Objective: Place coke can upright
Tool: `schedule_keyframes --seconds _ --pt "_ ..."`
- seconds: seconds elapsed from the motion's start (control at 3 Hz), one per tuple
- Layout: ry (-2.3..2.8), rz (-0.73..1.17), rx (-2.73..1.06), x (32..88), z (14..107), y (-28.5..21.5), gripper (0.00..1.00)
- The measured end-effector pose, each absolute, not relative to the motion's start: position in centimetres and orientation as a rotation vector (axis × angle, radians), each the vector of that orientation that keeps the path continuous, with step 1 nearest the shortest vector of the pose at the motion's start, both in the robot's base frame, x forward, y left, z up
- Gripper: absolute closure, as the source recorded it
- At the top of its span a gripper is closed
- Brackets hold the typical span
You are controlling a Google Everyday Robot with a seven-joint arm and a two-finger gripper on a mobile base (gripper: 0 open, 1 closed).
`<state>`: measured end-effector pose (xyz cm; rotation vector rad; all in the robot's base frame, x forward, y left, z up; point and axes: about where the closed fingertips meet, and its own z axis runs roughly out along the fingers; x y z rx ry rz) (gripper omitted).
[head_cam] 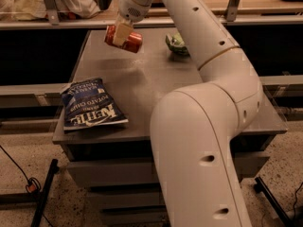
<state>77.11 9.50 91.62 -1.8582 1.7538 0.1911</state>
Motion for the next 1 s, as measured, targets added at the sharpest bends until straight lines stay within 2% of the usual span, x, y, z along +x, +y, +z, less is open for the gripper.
schedule_keyframes --seconds 0.33,1.0 --pt "1.729 0.33 -1.717 76.6 94.1 7.6 1.0" --pt "1.755 0.483 -1.477 74.2 97.4 2.7 1.0"
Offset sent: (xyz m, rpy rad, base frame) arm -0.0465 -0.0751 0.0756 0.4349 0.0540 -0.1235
